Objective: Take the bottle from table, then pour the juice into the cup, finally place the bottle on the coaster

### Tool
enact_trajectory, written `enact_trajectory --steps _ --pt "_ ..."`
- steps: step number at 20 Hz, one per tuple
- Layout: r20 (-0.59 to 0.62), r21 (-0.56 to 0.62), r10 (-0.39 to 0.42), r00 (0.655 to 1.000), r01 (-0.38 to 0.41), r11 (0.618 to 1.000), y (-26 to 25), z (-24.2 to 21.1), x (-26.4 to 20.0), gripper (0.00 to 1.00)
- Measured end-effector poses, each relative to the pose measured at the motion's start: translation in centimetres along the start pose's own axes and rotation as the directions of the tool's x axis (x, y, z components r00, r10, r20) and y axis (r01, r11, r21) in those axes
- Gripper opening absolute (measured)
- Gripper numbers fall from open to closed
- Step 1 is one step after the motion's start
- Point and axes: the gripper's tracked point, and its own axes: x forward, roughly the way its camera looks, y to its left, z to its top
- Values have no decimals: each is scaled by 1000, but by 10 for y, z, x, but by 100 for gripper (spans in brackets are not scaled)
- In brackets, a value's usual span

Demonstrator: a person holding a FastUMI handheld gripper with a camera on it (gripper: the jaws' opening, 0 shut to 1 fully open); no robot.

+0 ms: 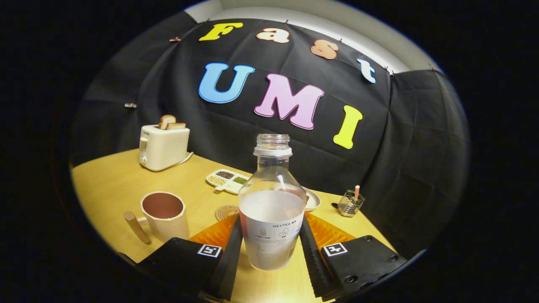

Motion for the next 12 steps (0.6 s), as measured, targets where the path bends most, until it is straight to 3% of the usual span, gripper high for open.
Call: enact_trajectory --steps 4,8,12 --pt "-5 -212 17 1000 -18 977 3 22 -3 71" --pt "-55 -314 -6 998 -12 949 5 27 7 71" --pt "-60 -463 -63 996 28 886 11 28 11 71"
